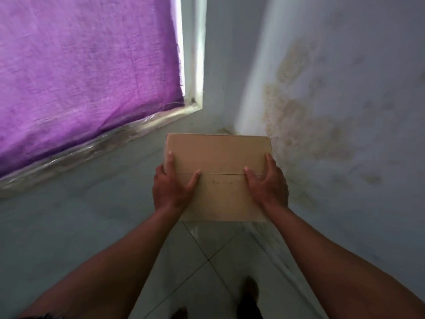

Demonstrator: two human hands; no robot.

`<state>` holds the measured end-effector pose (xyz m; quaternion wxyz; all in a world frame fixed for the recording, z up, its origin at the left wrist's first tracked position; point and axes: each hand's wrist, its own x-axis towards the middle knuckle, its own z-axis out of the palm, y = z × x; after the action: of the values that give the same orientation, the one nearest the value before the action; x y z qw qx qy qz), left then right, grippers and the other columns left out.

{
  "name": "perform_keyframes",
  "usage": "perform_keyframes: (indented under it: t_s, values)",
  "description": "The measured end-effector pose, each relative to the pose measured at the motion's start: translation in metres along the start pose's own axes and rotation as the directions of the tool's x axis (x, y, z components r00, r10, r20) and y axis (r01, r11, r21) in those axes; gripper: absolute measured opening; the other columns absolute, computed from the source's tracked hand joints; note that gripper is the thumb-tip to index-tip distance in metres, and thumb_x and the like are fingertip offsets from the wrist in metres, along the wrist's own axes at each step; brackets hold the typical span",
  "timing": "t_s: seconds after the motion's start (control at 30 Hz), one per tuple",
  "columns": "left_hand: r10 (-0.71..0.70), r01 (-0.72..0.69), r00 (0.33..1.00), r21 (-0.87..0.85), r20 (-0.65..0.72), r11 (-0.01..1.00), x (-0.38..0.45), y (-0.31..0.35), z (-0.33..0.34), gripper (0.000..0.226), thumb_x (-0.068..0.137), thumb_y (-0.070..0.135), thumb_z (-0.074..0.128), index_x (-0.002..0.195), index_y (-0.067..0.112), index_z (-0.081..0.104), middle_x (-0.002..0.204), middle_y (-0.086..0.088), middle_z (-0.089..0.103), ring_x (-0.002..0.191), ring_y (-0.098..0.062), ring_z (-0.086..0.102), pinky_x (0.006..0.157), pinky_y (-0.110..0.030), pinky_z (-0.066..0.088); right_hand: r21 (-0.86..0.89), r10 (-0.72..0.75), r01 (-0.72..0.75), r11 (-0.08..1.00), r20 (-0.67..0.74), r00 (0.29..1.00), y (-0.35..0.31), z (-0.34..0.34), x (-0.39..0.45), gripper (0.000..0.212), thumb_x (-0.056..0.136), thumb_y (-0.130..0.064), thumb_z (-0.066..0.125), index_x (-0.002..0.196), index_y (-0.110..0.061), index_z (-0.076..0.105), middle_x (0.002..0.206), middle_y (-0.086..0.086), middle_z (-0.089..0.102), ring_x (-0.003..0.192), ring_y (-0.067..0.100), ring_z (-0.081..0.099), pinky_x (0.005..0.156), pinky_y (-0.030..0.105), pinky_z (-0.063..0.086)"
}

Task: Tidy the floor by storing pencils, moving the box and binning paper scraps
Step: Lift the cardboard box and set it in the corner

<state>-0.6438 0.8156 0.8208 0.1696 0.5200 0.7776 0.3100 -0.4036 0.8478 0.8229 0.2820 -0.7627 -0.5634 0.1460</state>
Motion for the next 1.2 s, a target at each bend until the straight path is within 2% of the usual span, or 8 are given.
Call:
perform_keyframes:
  t_s: [0.17,0.37,0.5,0.67,0.9,1.1,1.2]
  values:
    - [-0.166,0.17,0.983,0.039,-0.082,0.985,0.006,0.008,0.032,0.094,0.076,0.071,0.06,0.149,0.029,0.018,0.134,-0.017,0.044,0.113,-0.038,0.053,0.089,-0.049,0.052,0.003,-0.136,0.137,0.991,0.149,0.979,0.002,0.031,0.063,0.082,0.079,-0.073,0.05,0.146,-0.039,0.019,0.139,0.003,0.049,0.118,0.028,0.055,0.091,0.045,0.048]
    - [-0.371,0.383,0.911,0.034,-0.181,0.923,0.0,0.019,0.071,0.094,0.076,0.075,0.057,0.148,0.03,0.017,0.137,-0.017,0.042,0.116,-0.039,0.052,0.091,-0.05,0.052,0.017,-0.287,0.296,0.955,0.306,0.908,0.012,0.057,0.113,0.079,0.079,-0.072,0.049,0.144,-0.04,0.019,0.137,0.003,0.049,0.116,0.029,0.056,0.09,0.044,0.048]
    - [-0.454,0.469,0.874,0.056,-0.172,0.881,-0.01,0.004,0.103,0.097,0.074,0.078,0.055,0.148,0.03,0.015,0.137,-0.018,0.042,0.117,-0.04,0.051,0.088,-0.051,0.054,0.01,-0.287,0.311,0.95,0.415,0.864,0.03,0.09,0.127,0.077,0.077,-0.073,0.051,0.142,-0.044,0.023,0.14,-0.001,0.048,0.119,0.028,0.055,0.093,0.04,0.046]
    - [-0.509,0.52,0.853,0.108,-0.114,0.847,-0.015,-0.025,0.149,0.101,0.072,0.08,0.053,0.149,0.028,0.012,0.138,-0.023,0.042,0.12,-0.044,0.05,0.089,-0.055,0.053,-0.019,-0.246,0.295,0.955,0.502,0.83,0.06,0.139,0.137,0.078,0.074,-0.075,0.048,0.142,-0.049,0.019,0.144,-0.004,0.045,0.123,0.027,0.053,0.095,0.041,0.045]
    - [-0.533,0.533,0.846,0.121,-0.032,0.838,-0.002,-0.095,0.238,0.102,0.071,0.081,0.054,0.151,0.032,0.012,0.142,-0.022,0.039,0.122,-0.043,0.049,0.093,-0.052,0.051,-0.136,-0.196,0.312,0.94,0.533,0.823,0.127,0.229,0.144,0.077,0.081,-0.073,0.042,0.146,-0.043,0.015,0.148,0.002,0.035,0.125,0.033,0.05,0.099,0.047,0.044]
    - [-0.538,0.538,0.842,0.111,-0.037,0.835,0.01,-0.16,0.322,0.1,0.074,0.077,0.056,0.151,0.03,0.015,0.14,-0.022,0.041,0.122,-0.043,0.048,0.096,-0.052,0.049,-0.167,-0.209,0.36,0.918,0.569,0.795,0.182,0.319,0.151,0.076,0.087,-0.069,0.041,0.151,-0.038,0.014,0.156,0.007,0.024,0.139,0.033,0.033,0.11,0.048,0.032]
    - [-0.522,0.522,0.852,0.135,-0.042,0.842,0.017,-0.209,0.377,0.096,0.076,0.075,0.055,0.15,0.029,0.014,0.139,-0.022,0.042,0.122,-0.042,0.047,0.095,-0.051,0.048,-0.141,-0.258,0.387,0.911,0.537,0.803,0.211,0.378,0.152,0.076,0.088,-0.065,0.043,0.152,-0.034,0.016,0.156,0.01,0.023,0.139,0.033,0.031,0.111,0.046,0.032]
